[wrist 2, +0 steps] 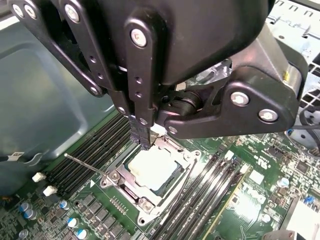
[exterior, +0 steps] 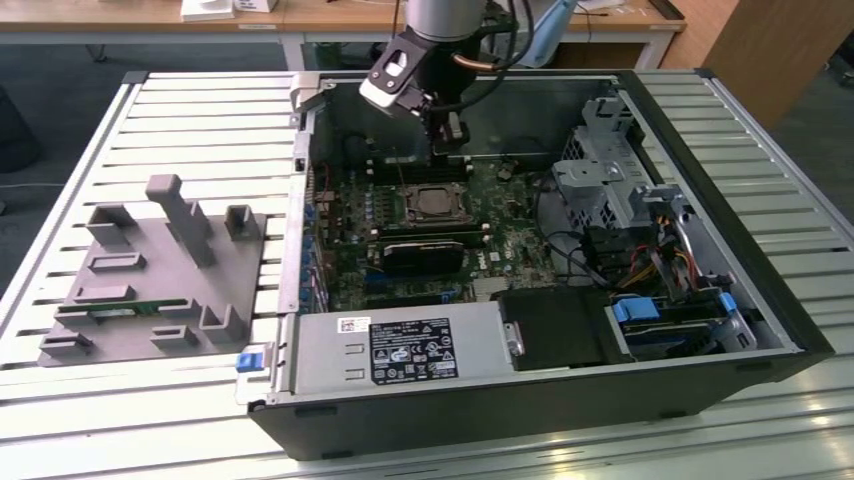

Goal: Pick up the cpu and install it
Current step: 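Install the first cpu locking lever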

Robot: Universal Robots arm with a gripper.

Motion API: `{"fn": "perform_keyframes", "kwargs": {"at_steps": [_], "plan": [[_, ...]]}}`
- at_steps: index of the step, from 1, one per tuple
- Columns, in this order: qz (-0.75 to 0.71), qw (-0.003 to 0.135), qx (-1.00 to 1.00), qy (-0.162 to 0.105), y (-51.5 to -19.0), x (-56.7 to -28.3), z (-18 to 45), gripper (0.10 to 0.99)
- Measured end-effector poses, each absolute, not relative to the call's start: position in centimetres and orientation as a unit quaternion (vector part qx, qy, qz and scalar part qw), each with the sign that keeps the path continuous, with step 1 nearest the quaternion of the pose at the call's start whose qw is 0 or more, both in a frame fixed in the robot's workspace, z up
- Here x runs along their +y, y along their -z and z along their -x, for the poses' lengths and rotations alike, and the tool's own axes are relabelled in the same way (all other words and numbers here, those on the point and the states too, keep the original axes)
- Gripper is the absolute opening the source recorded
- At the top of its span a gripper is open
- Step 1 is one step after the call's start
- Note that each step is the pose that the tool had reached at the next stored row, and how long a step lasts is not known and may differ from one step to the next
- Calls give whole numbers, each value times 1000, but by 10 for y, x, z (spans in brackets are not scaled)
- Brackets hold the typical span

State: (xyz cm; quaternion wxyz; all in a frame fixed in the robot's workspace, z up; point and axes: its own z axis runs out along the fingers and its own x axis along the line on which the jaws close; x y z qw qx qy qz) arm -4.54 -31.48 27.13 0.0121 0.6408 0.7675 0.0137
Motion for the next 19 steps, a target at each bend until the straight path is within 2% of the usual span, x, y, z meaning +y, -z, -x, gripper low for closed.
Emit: {"fn": "perform_keyframes", "kwargs": {"at_steps": [19], "plan": [[-581, 11, 813, -15, -271, -315, 45, 106]]}}
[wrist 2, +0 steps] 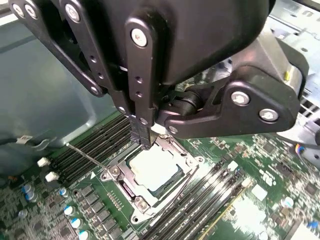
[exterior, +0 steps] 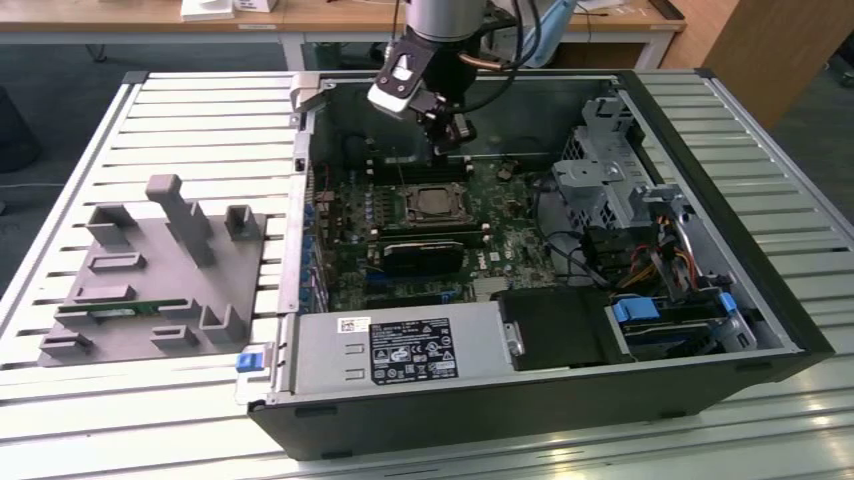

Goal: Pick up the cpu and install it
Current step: 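Install the first cpu locking lever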

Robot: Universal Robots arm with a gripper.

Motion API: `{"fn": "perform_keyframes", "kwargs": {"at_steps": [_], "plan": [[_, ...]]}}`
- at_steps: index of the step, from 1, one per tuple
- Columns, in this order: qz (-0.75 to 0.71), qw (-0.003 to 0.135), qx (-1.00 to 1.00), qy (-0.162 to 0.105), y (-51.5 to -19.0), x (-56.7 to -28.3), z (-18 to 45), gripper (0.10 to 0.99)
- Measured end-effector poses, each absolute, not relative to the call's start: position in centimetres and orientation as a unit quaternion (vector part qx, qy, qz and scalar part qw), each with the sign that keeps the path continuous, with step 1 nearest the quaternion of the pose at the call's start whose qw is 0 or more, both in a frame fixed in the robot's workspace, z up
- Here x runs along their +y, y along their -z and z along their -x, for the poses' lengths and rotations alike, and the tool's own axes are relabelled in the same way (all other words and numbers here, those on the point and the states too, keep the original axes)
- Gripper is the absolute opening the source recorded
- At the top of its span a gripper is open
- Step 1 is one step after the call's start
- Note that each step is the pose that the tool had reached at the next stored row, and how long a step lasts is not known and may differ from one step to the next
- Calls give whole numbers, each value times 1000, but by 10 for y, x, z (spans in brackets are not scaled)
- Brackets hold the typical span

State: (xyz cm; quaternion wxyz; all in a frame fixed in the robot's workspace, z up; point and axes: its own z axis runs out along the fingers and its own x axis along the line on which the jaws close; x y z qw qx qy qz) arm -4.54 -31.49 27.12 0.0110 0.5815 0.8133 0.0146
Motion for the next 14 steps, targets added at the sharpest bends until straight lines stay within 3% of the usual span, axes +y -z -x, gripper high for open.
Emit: {"fn": "perform_keyframes", "kwargs": {"at_steps": [14], "plan": [[-465, 9, 885, -16, -271, -315, 45, 106]]}}
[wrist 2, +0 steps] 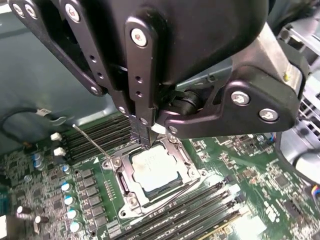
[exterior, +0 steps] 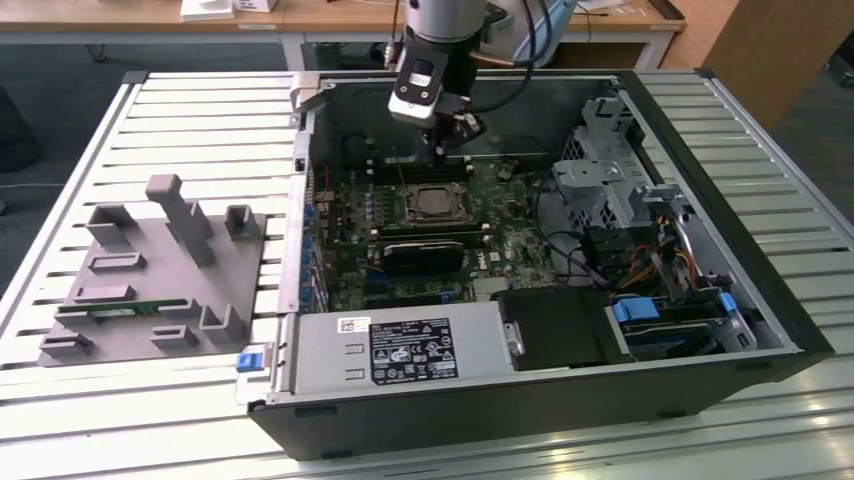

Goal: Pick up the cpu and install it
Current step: 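Install the first cpu locking lever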

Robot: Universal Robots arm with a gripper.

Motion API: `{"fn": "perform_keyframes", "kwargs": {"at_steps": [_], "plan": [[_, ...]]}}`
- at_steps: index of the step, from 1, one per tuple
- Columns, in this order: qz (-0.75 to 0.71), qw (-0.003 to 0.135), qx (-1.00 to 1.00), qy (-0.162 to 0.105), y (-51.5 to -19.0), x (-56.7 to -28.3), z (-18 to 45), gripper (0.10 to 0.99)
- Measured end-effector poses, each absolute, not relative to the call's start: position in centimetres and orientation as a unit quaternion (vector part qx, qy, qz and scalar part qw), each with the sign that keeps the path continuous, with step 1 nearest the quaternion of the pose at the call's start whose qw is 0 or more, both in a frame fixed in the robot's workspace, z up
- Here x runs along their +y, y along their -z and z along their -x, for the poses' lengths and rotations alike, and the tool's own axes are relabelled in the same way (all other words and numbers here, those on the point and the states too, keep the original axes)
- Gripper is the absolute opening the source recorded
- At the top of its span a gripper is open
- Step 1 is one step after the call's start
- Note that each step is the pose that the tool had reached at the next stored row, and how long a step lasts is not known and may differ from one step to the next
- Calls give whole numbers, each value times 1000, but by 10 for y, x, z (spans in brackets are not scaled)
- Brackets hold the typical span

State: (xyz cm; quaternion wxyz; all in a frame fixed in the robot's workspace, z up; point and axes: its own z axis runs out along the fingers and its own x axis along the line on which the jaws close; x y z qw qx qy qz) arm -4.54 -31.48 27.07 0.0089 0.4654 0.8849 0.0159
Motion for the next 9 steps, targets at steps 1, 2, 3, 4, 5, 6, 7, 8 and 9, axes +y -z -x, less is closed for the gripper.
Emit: {"fn": "perform_keyframes", "kwargs": {"at_steps": [1, 2, 3, 4, 5, 6, 7, 8, 9], "plan": [[-460, 9, 888, -16, -271, -315, 45, 106], [-454, 9, 891, -16, -271, -315, 45, 106], [-448, 9, 894, -16, -271, -315, 45, 106], [-442, 9, 897, -16, -271, -315, 45, 106], [-437, 8, 899, -16, -271, -315, 45, 106], [-432, 8, 902, -16, -271, -315, 45, 106], [-427, 8, 904, -16, -271, -315, 45, 106], [-422, 8, 906, -16, -271, -315, 45, 106], [-417, 8, 909, -16, -271, -315, 45, 106]]}}
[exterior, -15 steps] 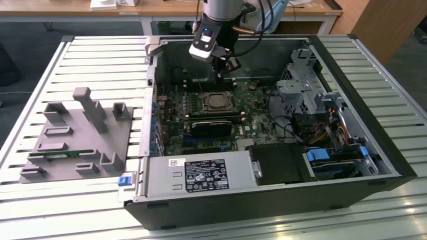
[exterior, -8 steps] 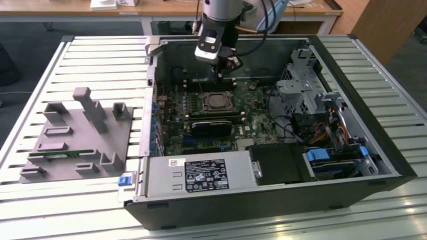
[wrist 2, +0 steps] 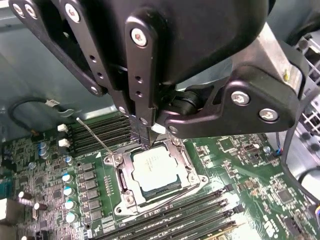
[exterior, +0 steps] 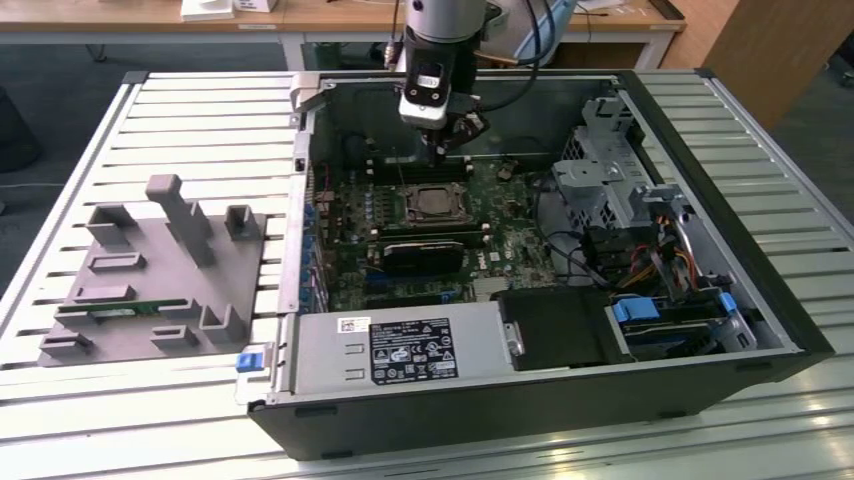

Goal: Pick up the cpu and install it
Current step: 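Install the first cpu locking lever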

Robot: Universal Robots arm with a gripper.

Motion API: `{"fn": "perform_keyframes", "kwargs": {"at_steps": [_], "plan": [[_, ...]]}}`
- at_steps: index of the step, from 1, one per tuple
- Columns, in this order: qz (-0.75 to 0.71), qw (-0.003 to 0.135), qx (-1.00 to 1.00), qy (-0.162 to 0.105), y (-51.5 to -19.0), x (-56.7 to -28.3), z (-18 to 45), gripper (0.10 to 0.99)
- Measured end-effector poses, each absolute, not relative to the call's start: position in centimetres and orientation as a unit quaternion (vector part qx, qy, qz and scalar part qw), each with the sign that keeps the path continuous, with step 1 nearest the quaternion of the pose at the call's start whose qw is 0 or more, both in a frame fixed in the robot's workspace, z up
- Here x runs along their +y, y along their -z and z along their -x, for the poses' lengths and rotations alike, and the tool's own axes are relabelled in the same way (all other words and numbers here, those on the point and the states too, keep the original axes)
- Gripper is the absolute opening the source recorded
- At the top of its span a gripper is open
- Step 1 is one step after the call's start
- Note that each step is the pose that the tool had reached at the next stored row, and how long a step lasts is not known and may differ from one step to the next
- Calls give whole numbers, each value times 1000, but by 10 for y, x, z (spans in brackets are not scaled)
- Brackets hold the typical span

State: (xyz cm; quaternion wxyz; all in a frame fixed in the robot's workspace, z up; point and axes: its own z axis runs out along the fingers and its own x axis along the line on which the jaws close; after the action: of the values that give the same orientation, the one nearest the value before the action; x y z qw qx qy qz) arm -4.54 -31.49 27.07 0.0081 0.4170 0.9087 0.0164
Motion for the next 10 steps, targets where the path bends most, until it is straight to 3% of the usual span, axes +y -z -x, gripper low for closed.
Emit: {"fn": "perform_keyframes", "kwargs": {"at_steps": [10], "plan": [[-370, 7, 929, -17, -271, -315, 45, 106]]}}
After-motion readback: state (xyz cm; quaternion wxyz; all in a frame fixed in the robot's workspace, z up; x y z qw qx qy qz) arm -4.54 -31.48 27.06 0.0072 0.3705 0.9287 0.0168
